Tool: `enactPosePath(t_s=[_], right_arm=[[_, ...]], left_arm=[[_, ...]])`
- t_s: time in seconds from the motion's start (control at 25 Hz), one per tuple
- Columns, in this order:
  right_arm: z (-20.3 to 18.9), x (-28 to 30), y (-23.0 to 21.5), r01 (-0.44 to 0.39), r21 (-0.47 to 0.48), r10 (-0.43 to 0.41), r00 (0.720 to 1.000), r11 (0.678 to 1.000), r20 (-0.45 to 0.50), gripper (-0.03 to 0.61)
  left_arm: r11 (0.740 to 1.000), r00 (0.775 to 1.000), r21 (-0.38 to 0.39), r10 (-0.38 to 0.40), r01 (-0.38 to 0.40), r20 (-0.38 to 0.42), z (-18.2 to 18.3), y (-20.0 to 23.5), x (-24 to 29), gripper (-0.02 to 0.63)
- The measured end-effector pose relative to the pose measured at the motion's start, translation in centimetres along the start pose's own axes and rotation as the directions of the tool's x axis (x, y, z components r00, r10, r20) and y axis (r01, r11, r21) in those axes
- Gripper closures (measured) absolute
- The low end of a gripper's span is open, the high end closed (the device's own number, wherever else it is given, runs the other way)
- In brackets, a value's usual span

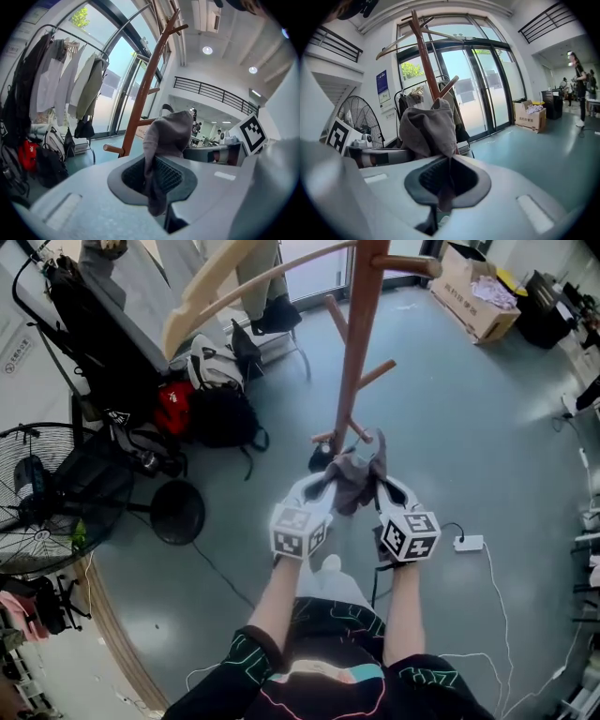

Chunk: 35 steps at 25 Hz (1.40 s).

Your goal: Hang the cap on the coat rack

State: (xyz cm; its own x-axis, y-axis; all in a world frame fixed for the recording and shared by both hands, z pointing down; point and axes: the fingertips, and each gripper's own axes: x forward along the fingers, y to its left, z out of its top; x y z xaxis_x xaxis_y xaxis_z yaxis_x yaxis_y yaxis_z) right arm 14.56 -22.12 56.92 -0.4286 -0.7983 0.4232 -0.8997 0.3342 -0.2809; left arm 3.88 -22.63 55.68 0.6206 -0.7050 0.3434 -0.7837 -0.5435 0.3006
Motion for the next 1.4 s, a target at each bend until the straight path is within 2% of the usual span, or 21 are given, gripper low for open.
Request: enactPosePath(t_s=[0.52,0.88,1.16,1.28,1.4], right_arm=[[-0.8,5.0,0.1,-0.002,0.057,0.005,0.999,0.998,-0.052,0.569],[-0.7,6.4,-2.4,0.056,0.148,-0.052,0.998,0.987,-0.032,0.569],[-2.0,8.2,-1.3,0.054,0.119,-0.042,0.994,0.991,-0.102,0.569],[-2.4,8.7,-1.1,0.087,0.079,-0.077,0.989,0.993,-0.127,0.569],[-2.8,8.7,-1.2,0.143,0.053,-0.135,0.981,0.988,-0.142,0.56]], left_arm=[[0.997,0.997,-0.073,0.03,-0.035,-0.068,-1.5,4.6,1.6,0.572],[0.999,0.994,-0.048,-0.03,0.025,-0.107,-1.4,3.8,3.7,0.571],[0.998,0.987,-0.055,0.016,-0.025,-0.161,-2.9,5.8,3.8,0.571],[0.998,0.981,-0.06,0.025,-0.037,-0.19,-3.5,6.6,3.8,0.565],[0.997,0.976,-0.075,-0.002,-0.015,-0.217,-4.1,6.9,3.6,0.546]])
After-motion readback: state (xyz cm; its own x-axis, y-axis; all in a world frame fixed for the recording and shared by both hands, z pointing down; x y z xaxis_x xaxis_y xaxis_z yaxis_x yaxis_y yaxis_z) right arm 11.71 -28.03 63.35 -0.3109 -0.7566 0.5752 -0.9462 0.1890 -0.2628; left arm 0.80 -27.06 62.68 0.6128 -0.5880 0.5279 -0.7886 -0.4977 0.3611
